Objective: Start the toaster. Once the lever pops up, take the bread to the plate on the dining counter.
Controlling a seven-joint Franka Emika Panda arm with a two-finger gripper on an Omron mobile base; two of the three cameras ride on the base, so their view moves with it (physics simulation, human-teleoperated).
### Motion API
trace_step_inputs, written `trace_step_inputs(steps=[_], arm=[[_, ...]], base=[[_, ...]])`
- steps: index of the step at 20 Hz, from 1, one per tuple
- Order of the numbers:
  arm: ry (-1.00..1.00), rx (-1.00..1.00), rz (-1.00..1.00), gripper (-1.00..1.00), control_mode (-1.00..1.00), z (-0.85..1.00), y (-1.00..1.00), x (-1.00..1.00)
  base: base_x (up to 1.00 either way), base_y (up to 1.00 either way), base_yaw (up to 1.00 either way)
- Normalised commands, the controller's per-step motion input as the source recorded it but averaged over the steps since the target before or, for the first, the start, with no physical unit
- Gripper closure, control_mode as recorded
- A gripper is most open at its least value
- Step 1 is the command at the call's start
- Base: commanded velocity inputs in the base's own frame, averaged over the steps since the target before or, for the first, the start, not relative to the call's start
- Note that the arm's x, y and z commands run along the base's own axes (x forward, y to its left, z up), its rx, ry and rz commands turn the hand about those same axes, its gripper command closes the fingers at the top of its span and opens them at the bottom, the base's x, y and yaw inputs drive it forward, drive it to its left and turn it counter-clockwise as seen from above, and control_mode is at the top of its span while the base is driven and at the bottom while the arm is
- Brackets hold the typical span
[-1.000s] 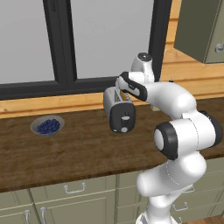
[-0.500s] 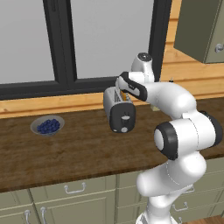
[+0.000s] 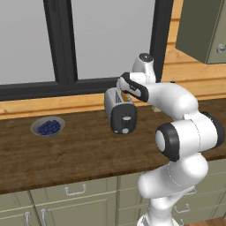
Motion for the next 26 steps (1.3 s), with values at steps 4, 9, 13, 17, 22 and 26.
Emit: trace_step_inputs(steps=[4, 9, 13, 17, 22, 26], arm=[[0.0, 0.0, 0.0, -1.0, -1.0, 0.0, 0.0, 0.0], [0.0, 0.0, 0.0, -1.0, -1.0, 0.0, 0.0, 0.0], [0.0, 0.0, 0.0, -1.0, -1.0, 0.0, 0.0, 0.0], [0.0, 0.0, 0.0, -1.0, -1.0, 0.0, 0.0, 0.0], [0.0, 0.0, 0.0, -1.0, -1.0, 0.0, 0.0, 0.0], [0.0, 0.0, 0.0, -1.0, -1.0, 0.0, 0.0, 0.0]], base=[[0.0, 0.0, 0.0], [0.0, 0.0, 0.0], [0.0, 0.0, 0.0], [0.0, 0.0, 0.0], [0.0, 0.0, 0.0], [0.0, 0.0, 0.0]])
